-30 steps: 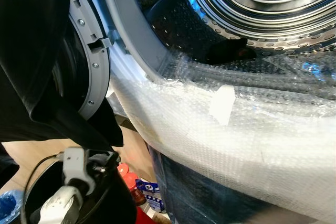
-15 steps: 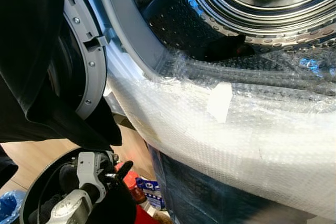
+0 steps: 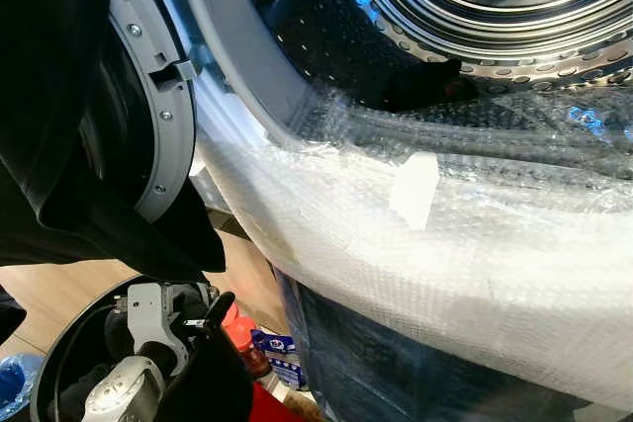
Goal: Clothes washing
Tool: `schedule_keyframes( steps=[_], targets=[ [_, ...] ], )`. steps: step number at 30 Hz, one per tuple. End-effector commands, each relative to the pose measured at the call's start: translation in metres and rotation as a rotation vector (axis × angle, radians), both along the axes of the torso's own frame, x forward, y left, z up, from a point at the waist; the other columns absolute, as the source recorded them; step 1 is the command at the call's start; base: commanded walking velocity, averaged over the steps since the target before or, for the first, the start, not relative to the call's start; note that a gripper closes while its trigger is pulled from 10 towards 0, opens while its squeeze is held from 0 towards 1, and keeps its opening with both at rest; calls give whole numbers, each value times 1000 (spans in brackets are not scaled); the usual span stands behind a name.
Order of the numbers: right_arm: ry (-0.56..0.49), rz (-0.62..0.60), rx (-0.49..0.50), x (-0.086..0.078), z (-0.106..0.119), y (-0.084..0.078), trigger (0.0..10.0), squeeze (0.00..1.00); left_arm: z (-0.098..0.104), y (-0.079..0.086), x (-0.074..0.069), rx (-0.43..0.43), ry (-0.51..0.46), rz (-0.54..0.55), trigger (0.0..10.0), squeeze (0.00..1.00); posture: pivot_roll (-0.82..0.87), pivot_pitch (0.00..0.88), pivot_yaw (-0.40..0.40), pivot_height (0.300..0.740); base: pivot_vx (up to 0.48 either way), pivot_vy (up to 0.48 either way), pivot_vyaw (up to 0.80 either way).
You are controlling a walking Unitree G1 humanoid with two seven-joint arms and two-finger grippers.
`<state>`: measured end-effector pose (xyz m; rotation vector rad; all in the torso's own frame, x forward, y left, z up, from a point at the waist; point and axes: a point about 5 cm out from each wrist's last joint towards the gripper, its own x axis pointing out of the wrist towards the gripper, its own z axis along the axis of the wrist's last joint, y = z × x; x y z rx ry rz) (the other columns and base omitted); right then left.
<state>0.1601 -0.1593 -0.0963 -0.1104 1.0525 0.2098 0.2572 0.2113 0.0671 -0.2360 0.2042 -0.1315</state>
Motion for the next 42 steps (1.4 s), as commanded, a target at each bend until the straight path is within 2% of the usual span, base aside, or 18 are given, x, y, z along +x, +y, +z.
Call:
schedule_keyframes(
  steps=[1, 9, 15, 17, 21, 24, 26, 27, 30, 38, 42],
  targets=[
    [4, 19, 17, -4, -2, 10, 10000, 0, -2, 7, -6, 10, 9, 19, 10000, 0, -44, 75, 208, 740, 0, 0, 0],
    [6, -8, 10, -6, -2, 5, 10000, 0, -1, 10, -10, -9, 9, 53, 10000, 0, -44, 79, 207, 740, 0, 0, 0],
    [11, -6, 10, -9, -4, 3, 10000, 0, 2, 23, -9, -19, -8, 145, 10000, 0, -44, 86, 203, 740, 0, 0, 0],
    [11, -6, 10, -9, -4, 3, 10000, 0, 2, 23, -9, -19, -8, 145, 10000, 0, -44, 86, 203, 740, 0, 0, 0],
    [17, -11, 9, -11, -4, 2, 10000, 0, 15, 27, -3, -43, -66, 190, 10000, 0, -44, 84, 198, 740, 0, 0, 0],
    [17, -10, 11, -10, -4, 2, 10000, 0, 17, 27, -1, -19, -77, 188, 10000, 0, -43, 81, 198, 740, 0, 0, 0],
    [16, -10, 9, -10, -4, 2, 10000, 0, 19, 27, -1, 27, -91, 174, 10000, 0, -43, 80, 197, 740, 0, 0, 0],
    [16, -9, 10, -10, -4, 2, 10000, 0, 22, 25, -1, 89, -111, 141, 10000, 0, -43, 80, 196, 740, 0, 0, 0],
    [17, -5, 11, -10, -4, 3, 10000, 0, 22, 22, -1, 136, -117, 105, 10000, 0, -41, 79, 194, 740, 0, 0, 0],
    [20, -5, 13, -10, -4, 3, 10000, 0, 14, 28, -6, 125, -83, 146, 10000, 0, -41, 80, 194, 740, 0, 0, 0],
    [24, -10, 21, -11, -4, 4, 10000, 0, 4, 40, -11, 148, -29, 226, 10000, 0, -40, 81, 196, 740, 0, 0, 0]
  ],
)
